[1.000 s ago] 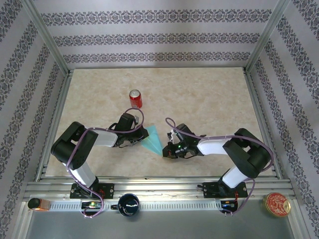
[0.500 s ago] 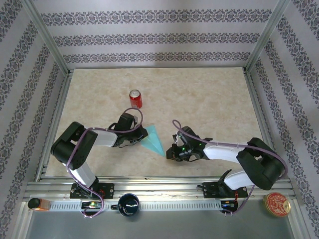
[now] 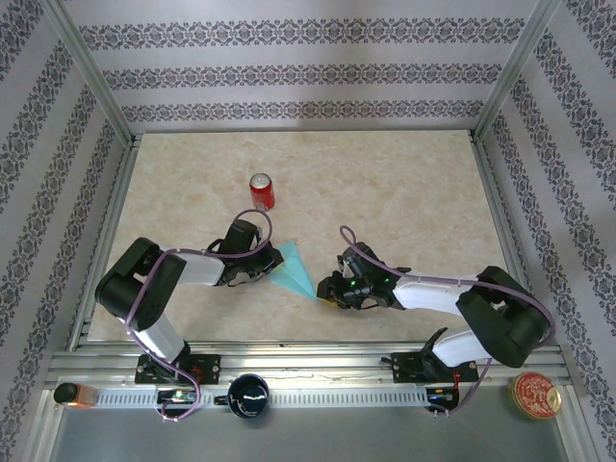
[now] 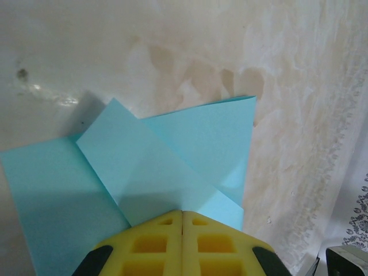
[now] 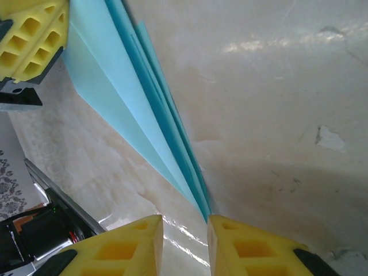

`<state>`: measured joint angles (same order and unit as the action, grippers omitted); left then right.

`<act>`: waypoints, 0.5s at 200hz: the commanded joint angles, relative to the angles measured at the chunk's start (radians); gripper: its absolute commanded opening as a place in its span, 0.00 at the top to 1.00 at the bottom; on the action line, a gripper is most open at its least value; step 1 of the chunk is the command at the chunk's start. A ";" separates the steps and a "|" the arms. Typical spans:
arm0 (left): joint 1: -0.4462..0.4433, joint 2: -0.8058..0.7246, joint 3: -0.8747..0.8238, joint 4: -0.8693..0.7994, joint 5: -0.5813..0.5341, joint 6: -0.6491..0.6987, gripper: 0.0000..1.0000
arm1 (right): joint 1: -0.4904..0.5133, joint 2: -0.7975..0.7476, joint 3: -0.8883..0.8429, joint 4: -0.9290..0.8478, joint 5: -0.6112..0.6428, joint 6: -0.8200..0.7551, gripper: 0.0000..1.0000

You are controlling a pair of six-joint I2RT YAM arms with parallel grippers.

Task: Fold a paper plane with a square sheet of paper (pick it up from the middle)
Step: Turn over the paper at the center of the table.

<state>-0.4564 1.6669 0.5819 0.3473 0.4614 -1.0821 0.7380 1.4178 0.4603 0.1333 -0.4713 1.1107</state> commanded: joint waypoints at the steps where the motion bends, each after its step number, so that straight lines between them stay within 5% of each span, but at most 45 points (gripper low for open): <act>1: 0.013 0.002 -0.030 -0.099 -0.050 -0.009 0.97 | 0.012 0.030 -0.004 0.030 -0.009 0.031 0.72; 100: 0.012 -0.010 -0.020 -0.120 -0.062 -0.003 0.96 | 0.016 0.111 0.015 0.118 -0.087 0.036 0.73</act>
<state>-0.4561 1.6585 0.5816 0.3340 0.4496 -1.0824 0.7353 1.4765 0.4625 0.1684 -0.5030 1.1316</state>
